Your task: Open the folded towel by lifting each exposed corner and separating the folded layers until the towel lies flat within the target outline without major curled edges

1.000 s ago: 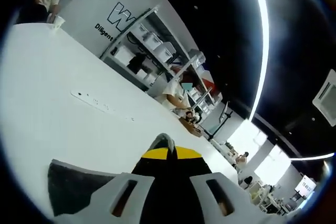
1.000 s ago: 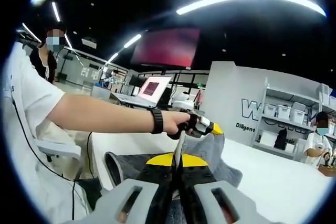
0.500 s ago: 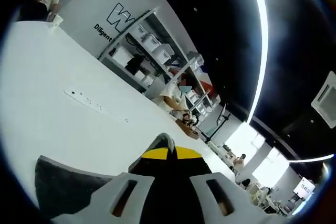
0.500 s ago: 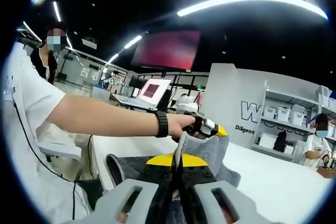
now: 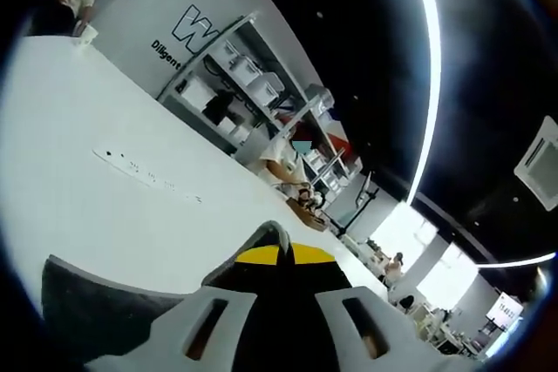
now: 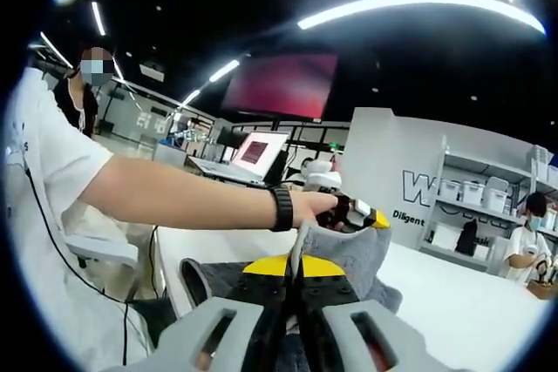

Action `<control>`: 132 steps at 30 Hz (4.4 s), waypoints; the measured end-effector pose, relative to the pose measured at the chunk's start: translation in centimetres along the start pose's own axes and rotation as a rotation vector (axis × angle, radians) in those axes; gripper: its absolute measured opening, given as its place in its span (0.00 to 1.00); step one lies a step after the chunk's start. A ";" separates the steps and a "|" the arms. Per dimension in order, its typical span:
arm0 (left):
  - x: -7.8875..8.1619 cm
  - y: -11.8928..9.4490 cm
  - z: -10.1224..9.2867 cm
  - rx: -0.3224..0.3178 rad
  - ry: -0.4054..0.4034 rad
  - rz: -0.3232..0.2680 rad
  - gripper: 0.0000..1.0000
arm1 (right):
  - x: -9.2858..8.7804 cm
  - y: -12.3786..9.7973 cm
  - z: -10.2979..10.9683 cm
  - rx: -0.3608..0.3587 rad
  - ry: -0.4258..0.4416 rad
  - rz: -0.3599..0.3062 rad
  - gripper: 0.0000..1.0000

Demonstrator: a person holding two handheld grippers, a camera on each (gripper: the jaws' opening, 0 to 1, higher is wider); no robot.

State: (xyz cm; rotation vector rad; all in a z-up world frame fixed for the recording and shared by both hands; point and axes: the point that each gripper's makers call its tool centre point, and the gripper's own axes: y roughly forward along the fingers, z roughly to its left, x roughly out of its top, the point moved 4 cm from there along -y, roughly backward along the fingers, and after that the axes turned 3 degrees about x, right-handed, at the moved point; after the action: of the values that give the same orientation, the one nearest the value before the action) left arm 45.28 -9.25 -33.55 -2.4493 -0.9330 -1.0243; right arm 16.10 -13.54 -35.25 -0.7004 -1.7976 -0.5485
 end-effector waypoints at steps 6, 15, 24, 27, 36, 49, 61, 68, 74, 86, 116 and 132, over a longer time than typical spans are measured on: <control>-0.1 0.2 -0.5 -0.007 0.001 0.003 0.00 | 0.2 -0.3 -0.1 -0.010 -0.008 -0.002 0.00; 0.4 1.1 -1.0 -0.024 0.008 0.006 0.00 | 0.2 -0.9 -0.4 -0.024 -0.012 0.005 0.00; -1.5 1.3 -2.7 -0.039 0.016 0.015 0.00 | 0.3 -1.8 -1.0 -0.041 -0.022 0.010 0.00; -1.9 1.3 -3.3 -0.049 0.019 0.016 0.00 | 0.2 -2.3 -1.3 -0.053 -0.024 0.010 0.00; -3.3 1.7 -4.9 -0.074 0.022 0.026 0.00 | -0.3 -3.6 -1.7 -0.075 -0.019 0.020 0.00; -4.6 1.8 -6.8 -0.103 0.027 0.039 0.00 | 0.4 -5.3 -3.1 -0.129 -0.032 0.004 0.00; -5.6 1.8 -8.7 -0.133 0.034 0.050 0.00 | 1.3 -7.1 -4.2 -0.183 -0.047 -0.013 0.00; -6.1 1.8 -9.6 -0.150 0.046 0.057 0.00 | 1.6 -8.1 -4.9 -0.214 -0.053 -0.019 0.00; -6.5 1.9 -9.9 -0.157 0.053 0.055 0.00 | 1.5 -8.4 -5.1 -0.229 -0.053 -0.012 0.00; -7.3 2.3 -10.2 -0.177 0.077 0.031 0.00 | 1.0 -9.8 -6.6 -0.278 -0.098 0.036 0.00; -4.0 8.8 -10.9 -0.241 0.146 -0.031 0.00 | -1.3 -11.3 -6.8 -0.316 -0.094 0.096 0.00; -5.9 8.9 -9.4 -0.222 0.112 0.004 0.00 | -2.6 -11.4 -7.0 -0.323 -0.086 0.131 0.00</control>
State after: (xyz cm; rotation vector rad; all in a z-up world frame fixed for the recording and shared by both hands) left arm 43.42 -23.21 -31.72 -2.5358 -0.8169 -1.3125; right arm 13.59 -26.88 -35.86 -1.0693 -1.7448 -0.7382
